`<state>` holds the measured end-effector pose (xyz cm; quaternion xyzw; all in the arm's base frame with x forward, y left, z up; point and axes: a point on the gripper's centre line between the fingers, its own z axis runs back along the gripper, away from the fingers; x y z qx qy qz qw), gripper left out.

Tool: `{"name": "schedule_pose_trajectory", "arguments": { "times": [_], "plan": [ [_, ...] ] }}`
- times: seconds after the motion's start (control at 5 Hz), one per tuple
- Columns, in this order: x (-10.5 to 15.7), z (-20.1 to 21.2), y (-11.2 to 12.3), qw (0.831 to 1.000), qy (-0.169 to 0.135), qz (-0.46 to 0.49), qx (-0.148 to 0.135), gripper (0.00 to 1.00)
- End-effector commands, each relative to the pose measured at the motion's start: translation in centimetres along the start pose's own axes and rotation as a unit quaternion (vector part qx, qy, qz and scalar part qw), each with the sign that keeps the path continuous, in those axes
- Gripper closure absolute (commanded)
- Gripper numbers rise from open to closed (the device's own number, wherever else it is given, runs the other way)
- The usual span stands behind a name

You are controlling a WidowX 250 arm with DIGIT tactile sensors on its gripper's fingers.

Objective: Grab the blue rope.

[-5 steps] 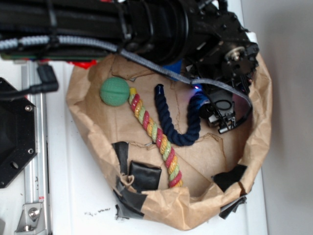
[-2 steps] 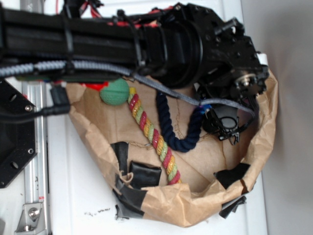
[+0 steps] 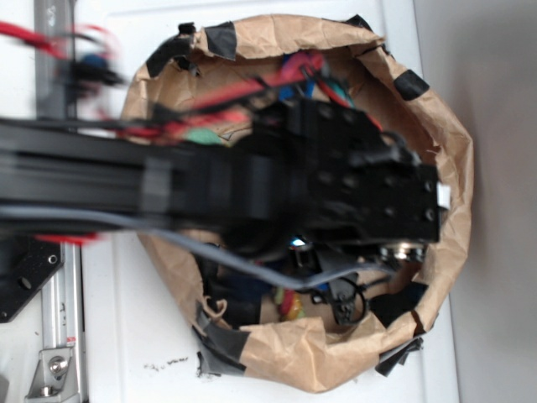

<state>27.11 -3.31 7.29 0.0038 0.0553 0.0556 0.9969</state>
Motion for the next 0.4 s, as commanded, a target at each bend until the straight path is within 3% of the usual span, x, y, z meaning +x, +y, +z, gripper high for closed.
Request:
{"name": "schedule_pose_trajectory", "arguments": {
  "times": [0.0,0.2],
  "plan": [
    [-1.83,7.27,4.35,0.996,-0.006,0.052,-0.067,1.0],
    [-1.42,7.33,4.61,0.996,-0.011,0.06,-0.061,1.0]
  ]
}}
